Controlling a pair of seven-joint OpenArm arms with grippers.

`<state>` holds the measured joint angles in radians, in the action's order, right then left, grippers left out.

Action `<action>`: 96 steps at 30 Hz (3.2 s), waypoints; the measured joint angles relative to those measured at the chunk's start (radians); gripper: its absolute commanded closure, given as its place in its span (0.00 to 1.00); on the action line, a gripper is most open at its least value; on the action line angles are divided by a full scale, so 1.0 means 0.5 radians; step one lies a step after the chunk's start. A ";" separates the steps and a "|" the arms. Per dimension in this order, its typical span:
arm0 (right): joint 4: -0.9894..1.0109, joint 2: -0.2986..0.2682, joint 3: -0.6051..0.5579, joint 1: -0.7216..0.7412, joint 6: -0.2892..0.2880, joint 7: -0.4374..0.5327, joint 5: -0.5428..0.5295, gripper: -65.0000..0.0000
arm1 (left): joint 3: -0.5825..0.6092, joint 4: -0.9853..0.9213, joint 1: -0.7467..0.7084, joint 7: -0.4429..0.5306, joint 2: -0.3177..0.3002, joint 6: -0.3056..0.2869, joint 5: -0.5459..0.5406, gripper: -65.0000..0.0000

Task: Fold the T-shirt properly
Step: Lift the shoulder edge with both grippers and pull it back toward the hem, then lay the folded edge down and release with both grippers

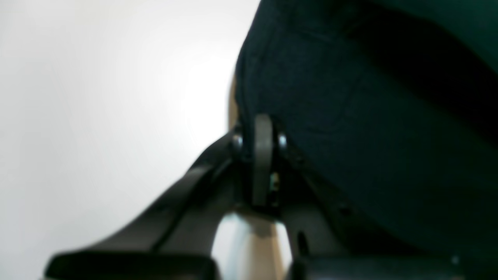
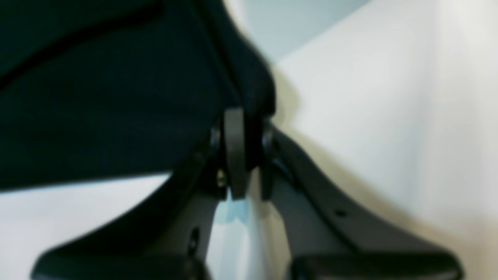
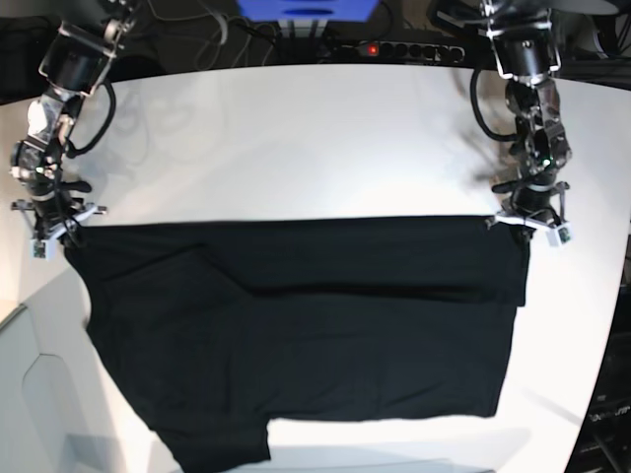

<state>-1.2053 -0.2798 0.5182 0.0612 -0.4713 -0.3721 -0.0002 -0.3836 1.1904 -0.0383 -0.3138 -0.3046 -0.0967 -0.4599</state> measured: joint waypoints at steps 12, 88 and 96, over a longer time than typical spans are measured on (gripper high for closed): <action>-0.518 0.001 -0.008 0.183 -0.006 -0.153 -0.002 1.00 | -0.246 0.559 0.092 -0.529 0.011 0.001 0.005 1.00; -1.418 0.378 0.436 -0.816 -0.244 -0.430 0.005 0.45 | -0.827 1.418 -0.927 -0.639 0.217 0.009 0.027 0.32; -0.947 0.230 0.005 -0.047 -0.263 -0.417 -0.017 0.45 | -0.739 0.999 -0.212 -0.623 0.194 0.024 0.049 0.32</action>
<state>-1.6787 -0.1646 0.5205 0.0376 -0.6029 -0.5808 -0.0086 -0.7528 1.6901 -0.1444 -0.6254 -0.2077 -0.0849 -0.4355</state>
